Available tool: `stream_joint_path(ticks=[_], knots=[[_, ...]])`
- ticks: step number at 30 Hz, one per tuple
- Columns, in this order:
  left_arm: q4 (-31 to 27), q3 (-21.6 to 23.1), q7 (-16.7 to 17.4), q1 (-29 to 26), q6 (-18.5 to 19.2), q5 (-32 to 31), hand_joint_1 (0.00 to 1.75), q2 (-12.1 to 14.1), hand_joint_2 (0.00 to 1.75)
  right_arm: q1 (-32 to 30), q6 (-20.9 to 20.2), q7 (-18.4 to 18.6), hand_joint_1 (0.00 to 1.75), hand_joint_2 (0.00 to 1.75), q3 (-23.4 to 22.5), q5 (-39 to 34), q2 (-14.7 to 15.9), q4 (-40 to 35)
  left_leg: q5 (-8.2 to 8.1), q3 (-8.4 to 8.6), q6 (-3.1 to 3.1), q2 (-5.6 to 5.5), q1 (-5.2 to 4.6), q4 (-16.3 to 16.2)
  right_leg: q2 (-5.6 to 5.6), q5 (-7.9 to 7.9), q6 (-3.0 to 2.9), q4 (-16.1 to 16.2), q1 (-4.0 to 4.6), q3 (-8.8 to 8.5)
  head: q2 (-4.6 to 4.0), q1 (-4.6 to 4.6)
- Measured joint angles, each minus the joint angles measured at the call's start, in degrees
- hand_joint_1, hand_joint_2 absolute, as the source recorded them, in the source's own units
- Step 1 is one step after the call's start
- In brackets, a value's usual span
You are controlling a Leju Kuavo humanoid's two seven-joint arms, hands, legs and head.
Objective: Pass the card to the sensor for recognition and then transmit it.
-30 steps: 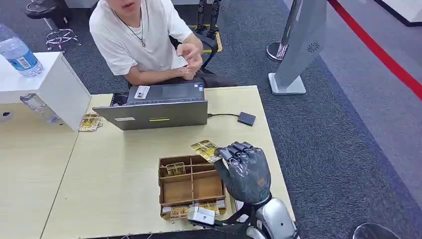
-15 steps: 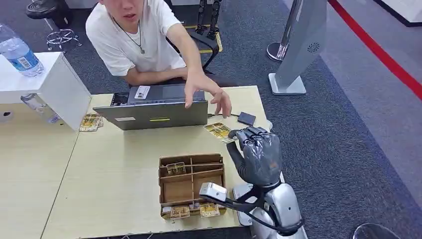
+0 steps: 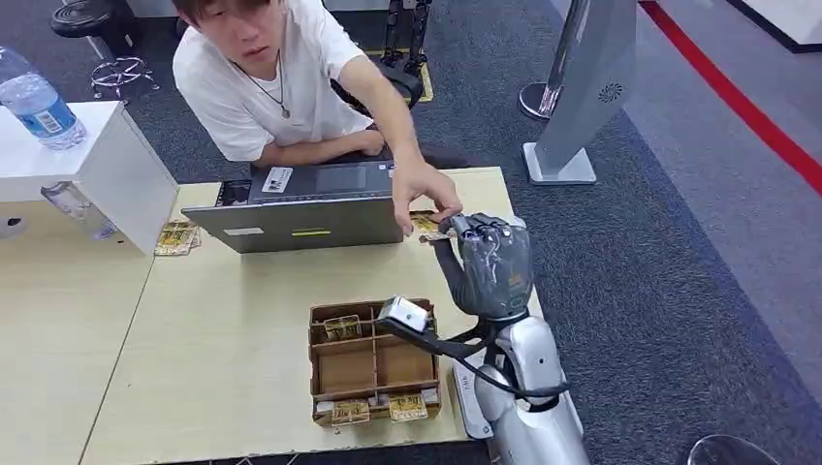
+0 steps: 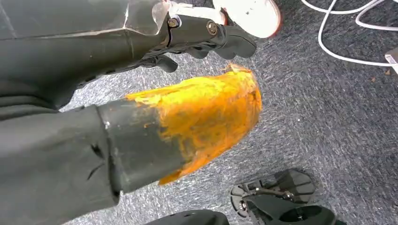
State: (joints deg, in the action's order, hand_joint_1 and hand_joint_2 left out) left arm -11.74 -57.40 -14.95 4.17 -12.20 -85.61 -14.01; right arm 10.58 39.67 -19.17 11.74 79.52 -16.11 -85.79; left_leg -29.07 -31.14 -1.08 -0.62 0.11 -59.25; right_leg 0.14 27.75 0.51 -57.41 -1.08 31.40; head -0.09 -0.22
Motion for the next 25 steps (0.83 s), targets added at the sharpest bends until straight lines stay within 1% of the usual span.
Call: stream_joint_path(ticks=[3,4,5,6,7,8,12,16,20,22,25], knots=[[0.00,0.04,0.00,0.01,0.00,0.00,0.00,-0.04,0.00,0.45,0.00,0.15,1.75,1.75,-0.07,0.00,-0.07,0.89,0.00,0.00,0.00,0.00,0.00,0.00,0.00,0.00,0.00,0.00,0.00,0.00,0.00,-0.02],[0.00,0.07,0.00,0.01,0.00,0.00,0.00,-0.04,0.00,0.49,0.00,0.15,1.26,1.75,-0.09,0.00,-0.11,1.09,0.00,-0.01,0.00,0.00,0.00,0.00,0.00,0.00,0.00,0.00,0.00,0.01,0.00,0.00],[0.00,0.07,0.00,0.00,0.00,0.00,0.00,-0.04,0.00,0.52,0.00,0.17,0.19,1.75,-0.09,0.00,-0.13,1.24,0.00,-0.02,0.00,0.00,0.00,0.00,0.00,0.00,0.00,0.00,0.00,0.01,0.00,-0.02],[0.00,0.07,0.00,0.00,0.02,0.00,0.00,-0.04,0.00,0.57,0.00,0.53,0.00,1.75,-0.09,0.02,-0.13,1.42,0.00,-0.02,0.00,0.00,0.00,0.00,0.00,0.00,0.00,0.00,0.00,0.02,0.00,0.00],[0.00,0.07,0.00,0.01,0.02,0.00,0.00,-0.04,0.00,0.60,0.00,0.63,0.00,1.75,-0.09,0.02,-0.13,1.57,0.00,-0.02,0.00,0.00,0.00,0.00,0.00,0.00,0.00,0.00,0.00,0.02,0.00,0.00],[0.02,0.07,0.00,0.01,0.02,-0.02,0.00,-0.04,0.00,0.65,0.00,1.03,0.00,0.00,-0.07,0.18,-0.13,1.66,0.00,-0.02,0.00,0.00,0.00,0.00,0.01,0.00,0.00,0.00,0.00,0.02,0.00,0.00],[0.00,0.07,0.00,0.01,0.02,-0.15,0.00,-0.07,0.00,1.09,0.00,3.43,0.00,0.00,0.15,0.61,-0.13,2.53,0.00,-0.02,0.00,0.00,0.00,0.00,0.01,0.00,0.00,0.00,0.00,0.03,0.00,-0.02],[0.00,0.07,0.07,0.01,0.04,-0.09,0.00,-0.11,0.00,1.14,0.00,3.45,0.00,0.00,0.72,-1.40,-0.13,2.64,0.03,0.00,0.04,0.00,0.00,0.00,0.01,-0.01,0.00,0.00,0.00,0.03,0.00,-0.02],[0.00,0.07,0.37,0.00,0.04,0.09,0.00,-0.13,0.00,0.74,0.02,1.70,0.00,0.00,1.01,-3.87,-0.13,1.96,0.04,0.00,0.04,0.01,0.00,0.00,0.01,-0.01,0.00,0.00,0.00,0.04,0.00,-0.02],[0.00,0.07,0.39,-0.03,0.00,0.22,0.00,-0.13,0.00,-0.15,0.02,0.26,0.00,0.00,0.96,-5.28,0.00,0.75,0.03,-0.01,0.04,0.00,0.00,0.00,0.00,-0.01,0.00,0.00,0.00,0.05,0.00,-0.02],[0.00,0.07,0.44,-0.04,-0.15,0.46,0.00,-0.13,0.00,-2.21,0.02,-2.85,0.00,0.00,0.57,-7.92,0.18,-1.14,0.03,-0.03,0.04,0.00,0.00,0.00,0.01,-0.01,0.00,0.00,0.00,0.07,0.00,0.00]])
